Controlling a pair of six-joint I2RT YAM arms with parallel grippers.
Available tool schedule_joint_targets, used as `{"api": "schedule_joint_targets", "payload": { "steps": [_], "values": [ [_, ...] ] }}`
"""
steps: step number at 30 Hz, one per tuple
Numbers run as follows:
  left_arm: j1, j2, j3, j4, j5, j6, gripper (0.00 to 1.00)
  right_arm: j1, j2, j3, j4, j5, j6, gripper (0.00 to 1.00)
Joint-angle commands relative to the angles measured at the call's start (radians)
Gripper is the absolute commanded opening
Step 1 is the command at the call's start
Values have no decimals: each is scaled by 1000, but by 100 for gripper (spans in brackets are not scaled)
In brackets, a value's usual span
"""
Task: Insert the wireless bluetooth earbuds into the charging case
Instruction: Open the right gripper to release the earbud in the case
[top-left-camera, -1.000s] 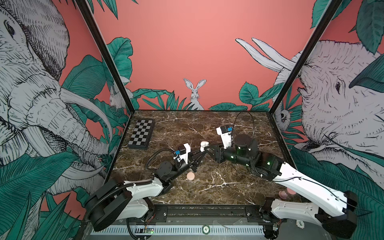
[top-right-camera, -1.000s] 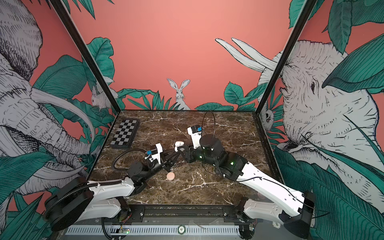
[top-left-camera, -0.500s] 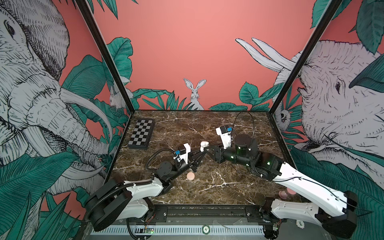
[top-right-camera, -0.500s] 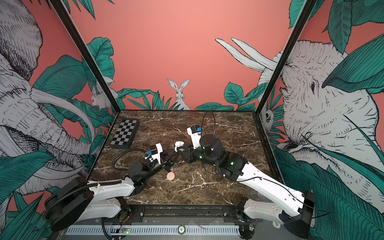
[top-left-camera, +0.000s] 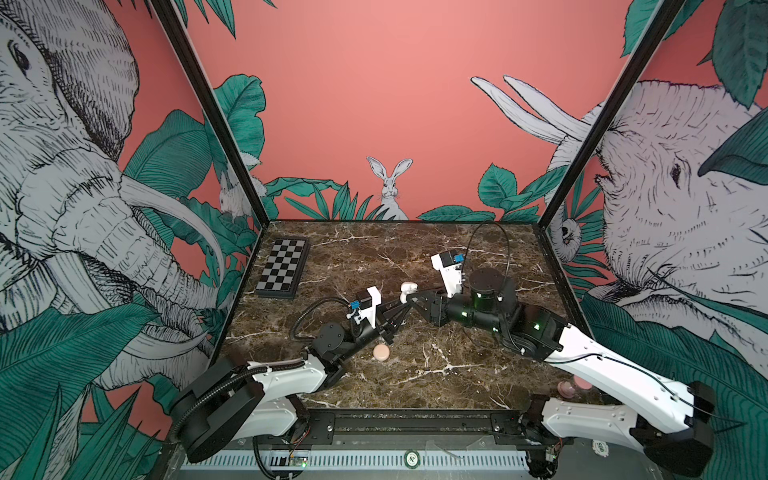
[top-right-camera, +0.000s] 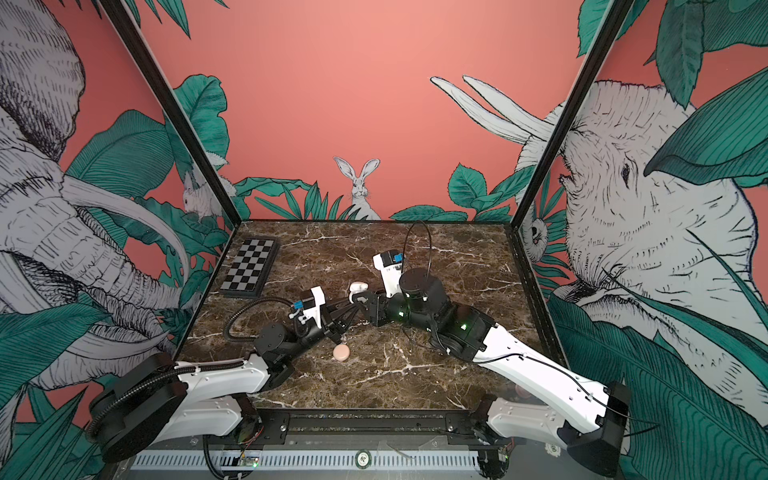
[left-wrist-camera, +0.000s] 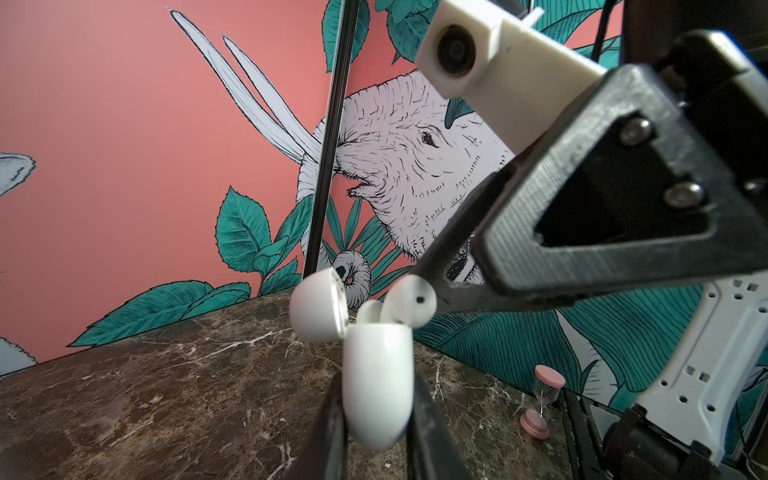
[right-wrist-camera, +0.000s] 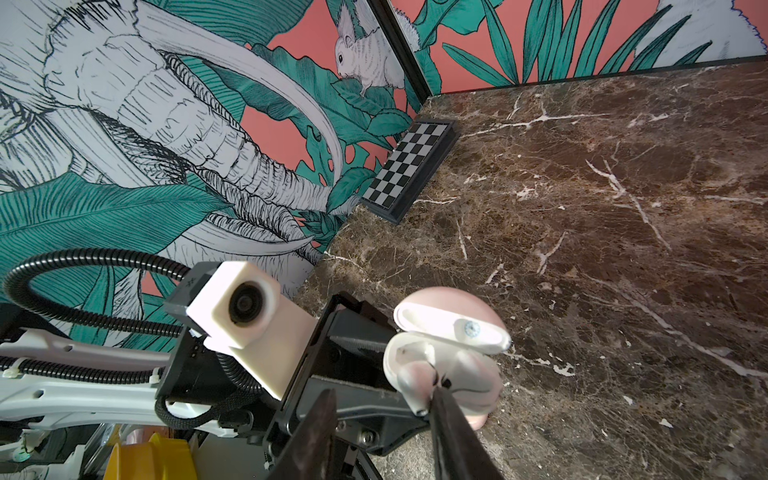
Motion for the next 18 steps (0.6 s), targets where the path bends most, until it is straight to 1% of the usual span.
{"api": "schedule_joint_targets", "payload": {
  "steps": [1,18],
  "values": [
    [-4,-8,4,47,5,-10,0,1,8,28,54,-13,8,37],
    [-3,-3,4,47,14,-12,0,1,16,26,68,-20,11,37]
  ]
}}
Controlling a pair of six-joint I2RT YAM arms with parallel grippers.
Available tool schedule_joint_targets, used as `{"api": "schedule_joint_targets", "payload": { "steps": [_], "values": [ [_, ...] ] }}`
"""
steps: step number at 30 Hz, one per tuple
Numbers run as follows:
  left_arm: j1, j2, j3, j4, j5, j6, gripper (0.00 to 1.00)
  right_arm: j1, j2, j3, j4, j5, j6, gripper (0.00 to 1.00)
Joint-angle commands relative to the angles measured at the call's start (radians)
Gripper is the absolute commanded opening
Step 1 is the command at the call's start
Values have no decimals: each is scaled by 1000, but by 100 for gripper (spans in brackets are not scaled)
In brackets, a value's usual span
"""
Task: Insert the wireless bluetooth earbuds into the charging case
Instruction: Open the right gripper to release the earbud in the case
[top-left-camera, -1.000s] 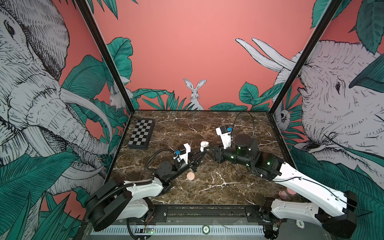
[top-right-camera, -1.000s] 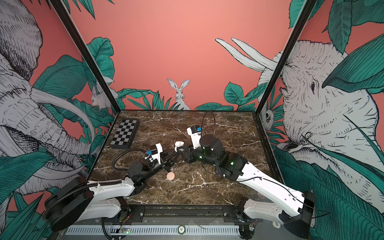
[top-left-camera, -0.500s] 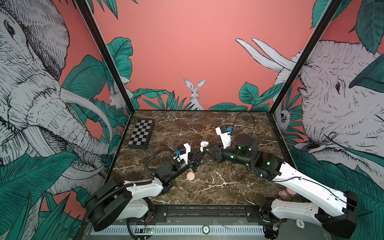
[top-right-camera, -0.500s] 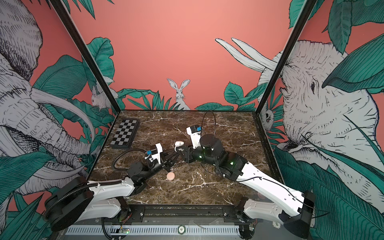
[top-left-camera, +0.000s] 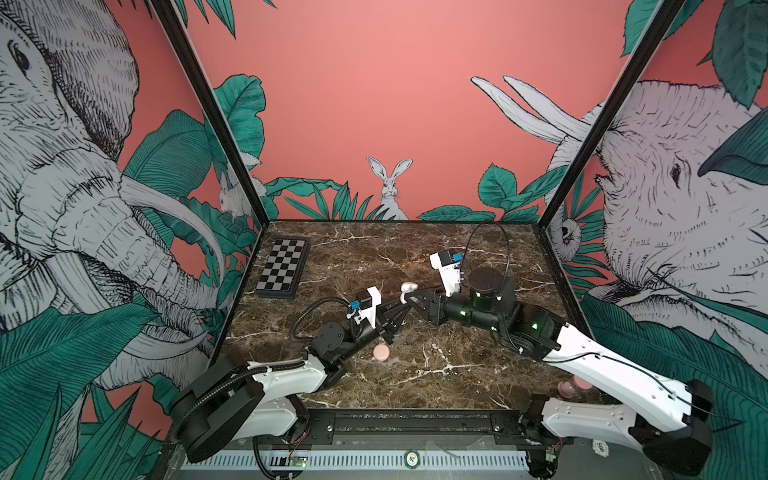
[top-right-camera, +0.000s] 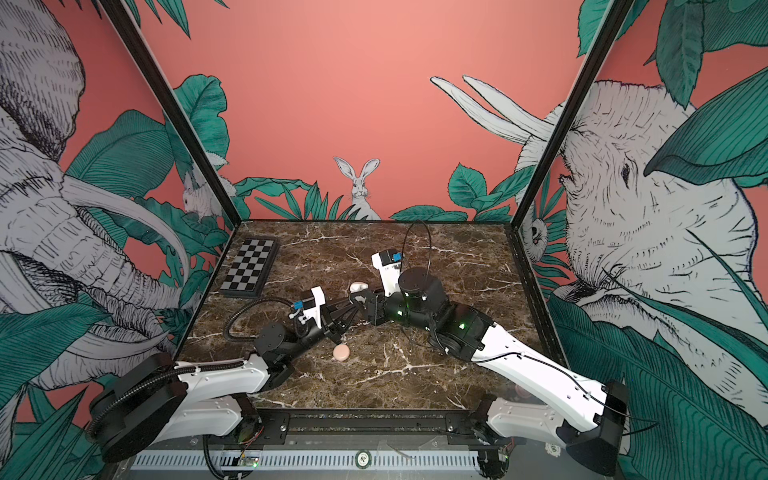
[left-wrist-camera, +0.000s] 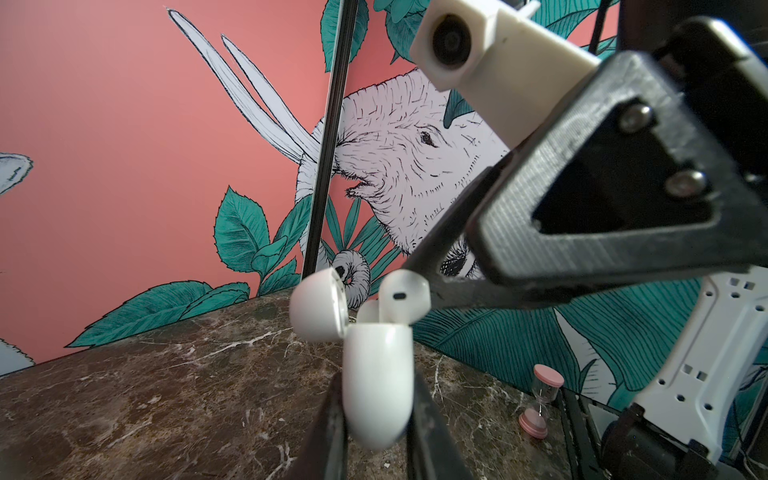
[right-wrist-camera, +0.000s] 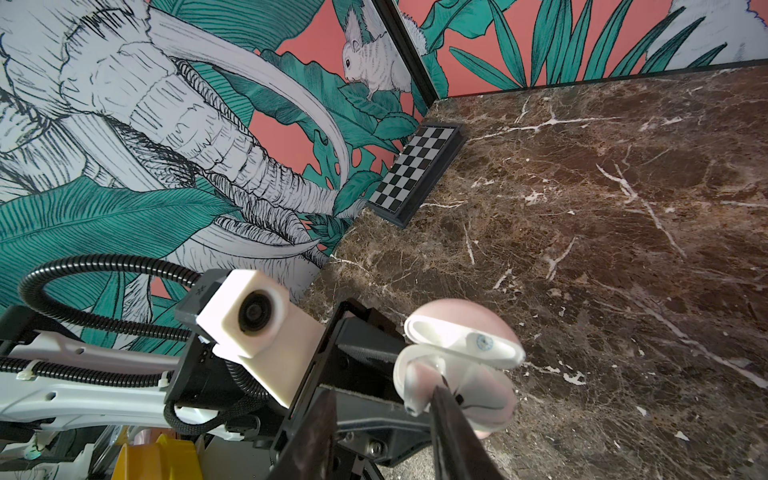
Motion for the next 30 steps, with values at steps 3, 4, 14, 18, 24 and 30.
{"api": "schedule_joint_targets", "payload": {
  "steps": [3,4,14,18,24,30],
  "values": [
    [-3,-2,3,47,11,-11,0,2,5,24,46,-12,6,37],
    [-3,-4,4,47,12,-12,0,2,6,24,46,-12,8,37],
    [-3,-3,3,48,12,-13,0,2,10,23,52,-16,12,37],
    [-4,-1,4,48,13,-14,0,2,10,23,53,-17,13,37],
    [-3,2,6,48,14,-15,0,3,11,23,58,-18,14,37],
    [-3,3,5,48,17,-15,0,3,13,26,62,-19,14,37]
  ]
}}
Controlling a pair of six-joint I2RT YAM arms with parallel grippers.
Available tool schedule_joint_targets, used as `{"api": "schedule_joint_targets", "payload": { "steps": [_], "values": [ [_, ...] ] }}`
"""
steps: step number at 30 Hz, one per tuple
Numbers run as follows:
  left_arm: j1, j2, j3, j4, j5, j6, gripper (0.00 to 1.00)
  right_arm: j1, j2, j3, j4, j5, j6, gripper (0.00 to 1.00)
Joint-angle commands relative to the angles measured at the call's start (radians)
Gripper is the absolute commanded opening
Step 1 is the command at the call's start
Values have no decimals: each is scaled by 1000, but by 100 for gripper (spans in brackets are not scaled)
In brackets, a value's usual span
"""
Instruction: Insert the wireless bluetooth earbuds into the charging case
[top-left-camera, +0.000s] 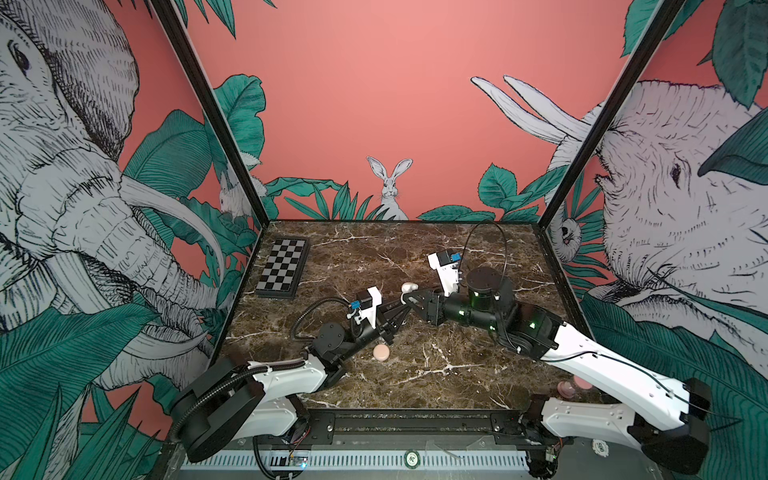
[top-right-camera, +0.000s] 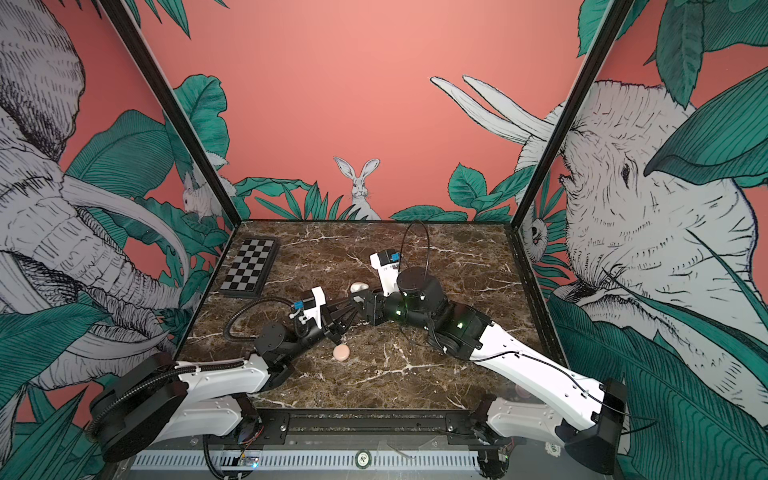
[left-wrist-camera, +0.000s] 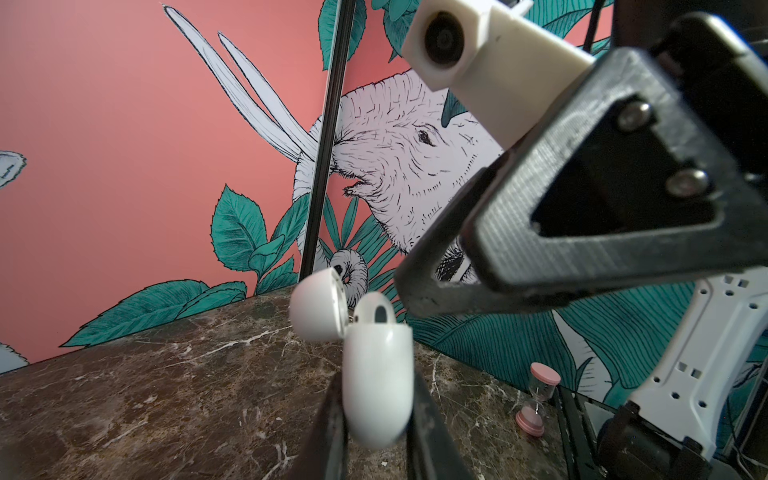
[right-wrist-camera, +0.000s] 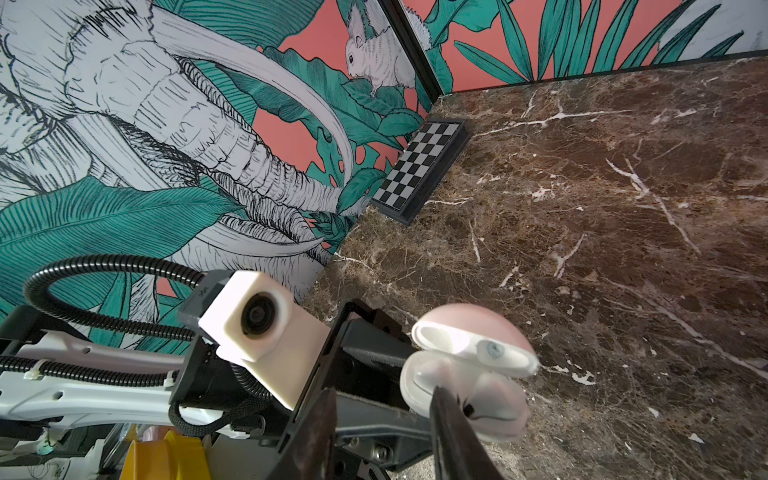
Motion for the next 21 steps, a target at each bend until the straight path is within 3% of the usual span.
{"api": "schedule_joint_targets", "payload": {
  "steps": [1,10,14,21],
  "values": [
    [-3,-1,4,47,10,-10,0,3,2,27,51,-3,4,37],
    [-3,-5,4,46,12,-7,0,3,-23,41,14,34,-22,39],
    [-3,-2,9,45,23,-8,0,3,-48,70,-42,66,-64,44],
    [-3,-10,6,46,33,-8,0,-2,-130,86,-110,199,-140,88]
  ]
}}
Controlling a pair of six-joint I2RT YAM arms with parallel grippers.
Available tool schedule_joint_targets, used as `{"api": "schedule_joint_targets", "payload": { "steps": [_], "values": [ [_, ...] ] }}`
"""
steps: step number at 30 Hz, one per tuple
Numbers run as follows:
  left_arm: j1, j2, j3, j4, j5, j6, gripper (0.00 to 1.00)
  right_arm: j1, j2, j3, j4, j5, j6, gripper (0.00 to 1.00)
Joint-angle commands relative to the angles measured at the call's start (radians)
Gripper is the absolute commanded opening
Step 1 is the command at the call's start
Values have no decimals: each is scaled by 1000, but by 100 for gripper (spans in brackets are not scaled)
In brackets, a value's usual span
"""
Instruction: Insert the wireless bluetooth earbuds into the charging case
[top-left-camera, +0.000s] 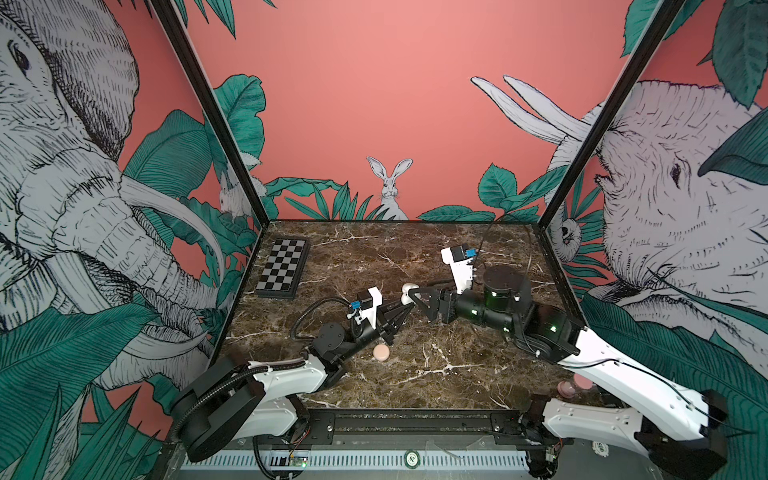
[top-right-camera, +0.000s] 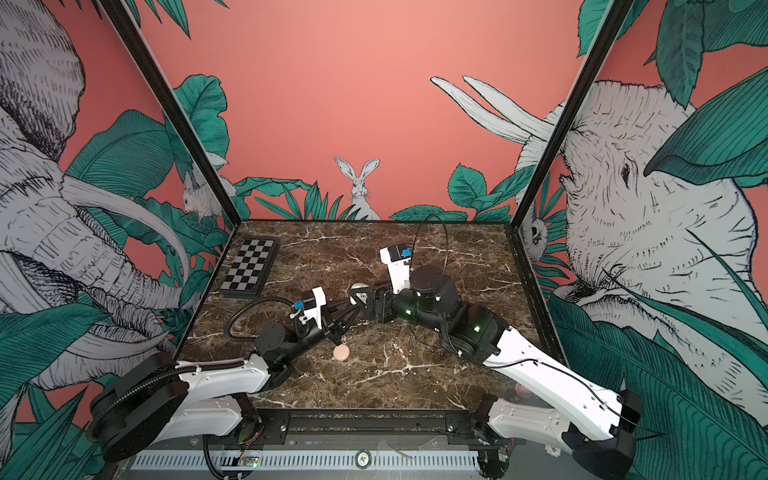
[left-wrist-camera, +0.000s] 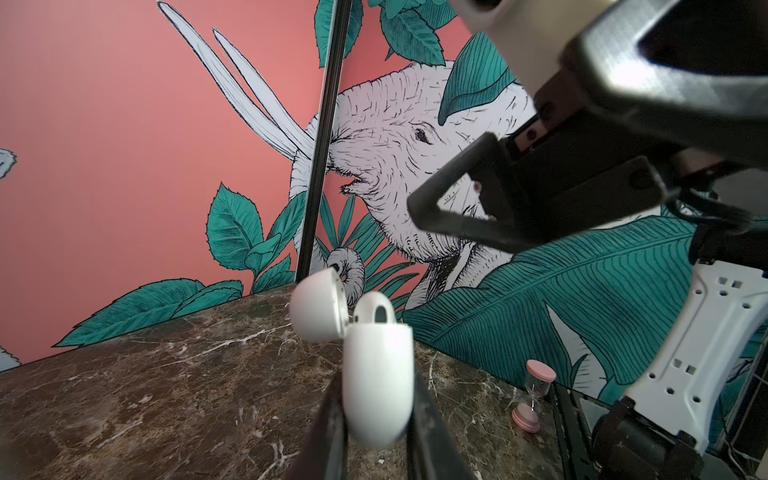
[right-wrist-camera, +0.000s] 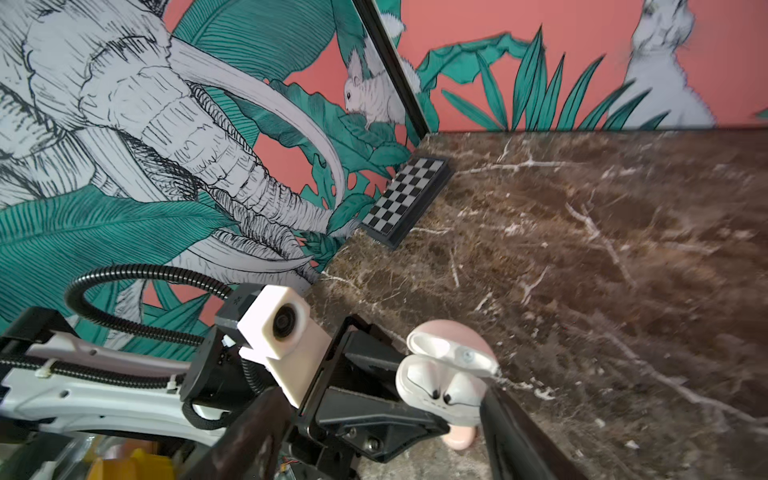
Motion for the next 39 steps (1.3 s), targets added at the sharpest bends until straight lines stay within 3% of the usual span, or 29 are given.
{"api": "schedule_joint_targets", "payload": {
  "steps": [1,6,9,14,23,39],
  "values": [
    [-3,-12,6,45,22,-7,0,-5,-45,32,-39,107,-61,95],
    [-3,-26,8,32,33,-6,0,-55,-89,41,-83,132,-100,98],
    [-3,-32,14,16,46,-9,0,-136,-103,49,-109,76,-117,98],
    [-3,-25,27,17,83,-23,0,-338,-126,17,-83,-147,-77,98],
    [-3,6,69,45,162,-104,0,-495,-84,-156,163,-492,83,98],
    [-3,21,97,46,196,-162,0,-509,5,-384,606,-789,319,98]
  ]
}}
